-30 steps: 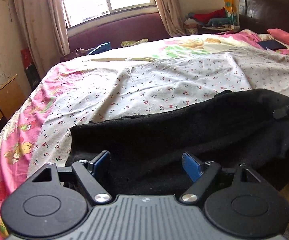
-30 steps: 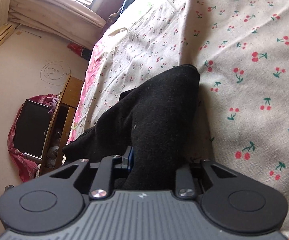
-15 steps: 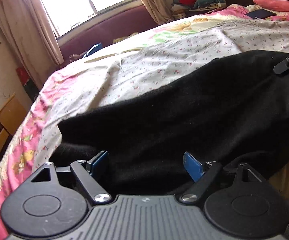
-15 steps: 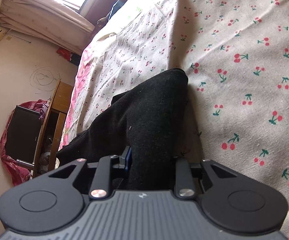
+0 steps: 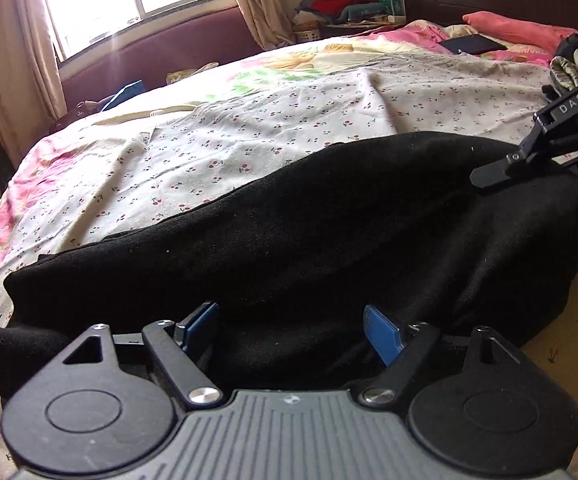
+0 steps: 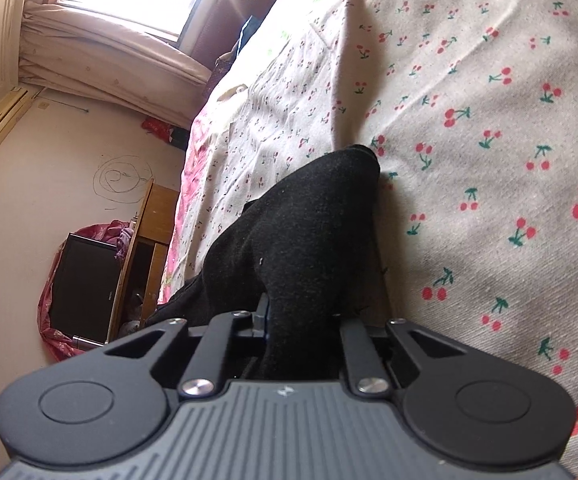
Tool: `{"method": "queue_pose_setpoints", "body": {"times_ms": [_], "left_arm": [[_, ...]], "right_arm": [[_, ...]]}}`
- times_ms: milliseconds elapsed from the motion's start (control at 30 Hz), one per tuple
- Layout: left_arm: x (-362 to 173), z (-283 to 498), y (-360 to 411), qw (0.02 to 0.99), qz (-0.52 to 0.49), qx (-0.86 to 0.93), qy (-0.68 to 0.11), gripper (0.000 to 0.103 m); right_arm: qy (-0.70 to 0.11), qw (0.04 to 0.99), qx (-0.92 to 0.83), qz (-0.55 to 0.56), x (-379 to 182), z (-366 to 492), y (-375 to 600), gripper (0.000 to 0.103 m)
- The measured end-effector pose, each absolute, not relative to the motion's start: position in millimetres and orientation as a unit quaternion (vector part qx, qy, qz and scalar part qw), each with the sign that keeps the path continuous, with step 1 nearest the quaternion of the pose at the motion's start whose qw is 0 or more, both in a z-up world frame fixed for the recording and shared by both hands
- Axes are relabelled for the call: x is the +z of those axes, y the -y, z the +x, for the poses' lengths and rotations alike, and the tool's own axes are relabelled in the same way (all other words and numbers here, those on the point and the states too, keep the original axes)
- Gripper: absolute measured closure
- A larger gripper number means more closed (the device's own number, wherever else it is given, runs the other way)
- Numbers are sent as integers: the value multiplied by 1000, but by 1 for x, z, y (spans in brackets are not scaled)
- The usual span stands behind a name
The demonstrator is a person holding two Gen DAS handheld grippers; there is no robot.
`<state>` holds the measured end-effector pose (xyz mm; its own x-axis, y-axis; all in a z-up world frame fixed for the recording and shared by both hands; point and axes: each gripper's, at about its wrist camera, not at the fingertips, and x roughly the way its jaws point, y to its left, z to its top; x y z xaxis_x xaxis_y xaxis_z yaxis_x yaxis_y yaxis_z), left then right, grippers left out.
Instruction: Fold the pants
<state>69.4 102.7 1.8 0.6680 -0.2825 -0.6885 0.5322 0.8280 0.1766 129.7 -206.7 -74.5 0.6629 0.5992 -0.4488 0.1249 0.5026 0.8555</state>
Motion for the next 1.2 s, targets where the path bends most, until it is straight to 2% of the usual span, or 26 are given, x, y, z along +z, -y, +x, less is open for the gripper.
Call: {"method": "queue_pose_setpoints", "body": {"times_ms": [167, 300, 400, 433, 567, 733, 900, 1033, 1133, 1200], "left_arm": [[9, 67, -142, 928, 157, -164, -297, 10], [-1, 76, -180, 938, 156, -104, -290, 10], [-3, 82, -214, 943, 91, -106, -302, 10], [-8, 85, -219, 939, 85, -115, -314, 10], [-10, 71, -216, 947, 99, -121, -279, 11], [2, 64, -216, 958, 53, -120, -255, 11], [5, 58, -218, 956, 14, -148, -251, 11], [4, 56, -241, 952, -34, -159, -258, 11], [4, 46, -260, 952, -48, -154, -261, 11], [3, 35, -274, 949, -66, -154, -268, 11]], "right_arm": [[-390, 791, 138, 450, -53, 139, 198, 91], [-389, 823, 139, 389, -1, 142, 173, 90], [-394, 847, 142, 327, 36, 147, 146, 90], [-397, 851, 140, 316, 44, 150, 138, 90], [-404, 872, 141, 239, 79, 156, 89, 87], [-416, 874, 163, 193, 104, 167, 27, 83], [-424, 867, 198, 169, 103, 187, -32, 83], [-437, 860, 203, 169, 81, 210, -76, 83], [-464, 846, 198, 175, 53, 223, -109, 78], [-491, 831, 198, 170, 40, 224, -128, 71]]}}
